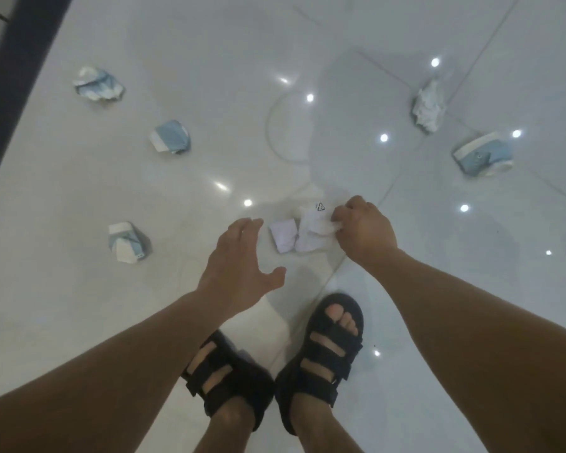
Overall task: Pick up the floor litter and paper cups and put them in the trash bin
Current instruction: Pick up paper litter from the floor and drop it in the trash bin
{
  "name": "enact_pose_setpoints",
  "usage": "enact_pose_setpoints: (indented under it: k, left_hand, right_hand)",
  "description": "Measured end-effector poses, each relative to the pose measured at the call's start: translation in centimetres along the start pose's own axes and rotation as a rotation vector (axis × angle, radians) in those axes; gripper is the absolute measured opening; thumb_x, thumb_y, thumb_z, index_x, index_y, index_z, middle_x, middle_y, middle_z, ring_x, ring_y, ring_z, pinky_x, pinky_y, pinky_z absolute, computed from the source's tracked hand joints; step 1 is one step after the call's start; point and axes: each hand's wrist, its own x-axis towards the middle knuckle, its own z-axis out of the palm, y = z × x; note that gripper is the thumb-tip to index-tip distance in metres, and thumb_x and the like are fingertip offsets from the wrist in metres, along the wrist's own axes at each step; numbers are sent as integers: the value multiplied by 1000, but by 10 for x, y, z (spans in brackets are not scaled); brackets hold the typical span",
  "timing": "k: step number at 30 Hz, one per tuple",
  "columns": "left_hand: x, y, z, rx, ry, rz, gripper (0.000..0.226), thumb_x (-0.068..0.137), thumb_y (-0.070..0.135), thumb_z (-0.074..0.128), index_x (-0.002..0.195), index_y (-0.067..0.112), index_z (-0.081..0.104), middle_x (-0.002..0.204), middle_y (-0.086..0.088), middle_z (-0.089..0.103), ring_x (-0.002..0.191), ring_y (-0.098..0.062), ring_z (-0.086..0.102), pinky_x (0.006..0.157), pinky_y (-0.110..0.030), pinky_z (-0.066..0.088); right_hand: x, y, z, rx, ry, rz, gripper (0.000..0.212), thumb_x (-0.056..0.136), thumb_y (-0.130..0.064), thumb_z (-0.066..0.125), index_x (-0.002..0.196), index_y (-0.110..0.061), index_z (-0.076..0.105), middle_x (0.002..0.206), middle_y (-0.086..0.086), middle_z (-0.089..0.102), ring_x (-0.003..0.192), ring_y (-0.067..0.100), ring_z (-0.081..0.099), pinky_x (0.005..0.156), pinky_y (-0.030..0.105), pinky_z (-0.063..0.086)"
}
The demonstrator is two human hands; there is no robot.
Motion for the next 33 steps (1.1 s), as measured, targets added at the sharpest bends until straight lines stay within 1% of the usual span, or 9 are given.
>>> enact_pose_setpoints:
  k: [6, 11, 16, 18, 21, 23, 25, 29, 33]
  left_hand:
    - [-15, 43, -43, 9, 55, 211, 115, 65, 51, 80, 151, 27, 7, 156, 5, 12, 141, -20, 20, 110, -41, 35]
    - [-30, 74, -72, 20, 70, 347, 120, 64, 50, 82, 150, 37, -1, 156, 14, -9, 145, -18, 13, 107, -41, 40]
    - [-39, 55, -88, -196, 55, 275, 99, 68, 30, 85, 147, 22, 26, 149, -1, 26, 131, -21, 39, 102, -40, 46]
    - [-40, 40, -88, -307, 50, 237, 85, 70, 20, 83, 141, 17, 36, 136, -6, 42, 120, -18, 47, 100, -29, 45]
    - [-38, 15, -85, -307, 49, 96, 56, 81, 15, 74, 131, 14, 48, 116, -1, 54, 108, -18, 55, 93, -21, 41]
    - [-36, -1, -80, -255, 55, 59, 36, 86, 15, 67, 120, 15, 55, 107, -1, 58, 100, -20, 59, 87, -23, 45]
    - [-34, -16, -73, -222, 71, 15, 22, 88, 17, 63, 109, 16, 57, 100, 0, 59, 90, -17, 58, 72, -19, 43]
    - [-27, -46, -54, -109, 81, -14, 24, 89, 23, 61, 111, 17, 55, 100, 1, 56, 85, -14, 55, 60, -12, 33]
    - [-21, -72, -30, -111, 80, -26, 22, 89, 26, 60, 108, 18, 55, 98, 1, 54, 84, -13, 55, 60, -11, 30]
  right_hand:
    - [-28, -23, -59, 256, 80, 4, 28, 88, -11, 55, 113, -15, 68, 111, 6, 58, 94, 27, 59, 74, 28, 42]
    - [-54, -80, -114, 711, -7, -82, 22, 84, -26, 73, 104, -18, 68, 95, -5, 64, 82, 10, 59, 70, 12, 45]
    - [-67, -115, -133, 1516, -297, 237, 17, 82, 1, 64, 97, -7, 64, 93, 10, 66, 84, 23, 67, 67, 32, 56]
    - [-68, -122, -128, 1655, -442, 264, 21, 82, 0, 54, 96, -7, 68, 95, 10, 69, 91, 27, 67, 78, 41, 56]
    - [-65, -121, -111, 1542, -499, 181, 27, 73, -18, 57, 92, -17, 76, 100, 0, 74, 98, 20, 69, 95, 43, 46]
    - [-58, -114, -95, 1408, -367, 145, 19, 81, -18, 59, 89, -17, 76, 91, -2, 76, 89, 14, 71, 87, 29, 49]
    - [-46, -101, -73, 989, -136, 151, 16, 87, -23, 60, 98, -23, 72, 96, -10, 72, 89, 9, 66, 79, 17, 47]
    - [-18, -79, -25, 222, -48, 2, 59, 87, -36, 63, 142, -31, 41, 140, -2, 42, 123, 21, 44, 89, 34, 44]
    - [1, -80, 14, -82, -95, -110, 74, 84, -37, 68, 146, -32, 27, 144, 4, 29, 122, 27, 39, 78, 37, 49]
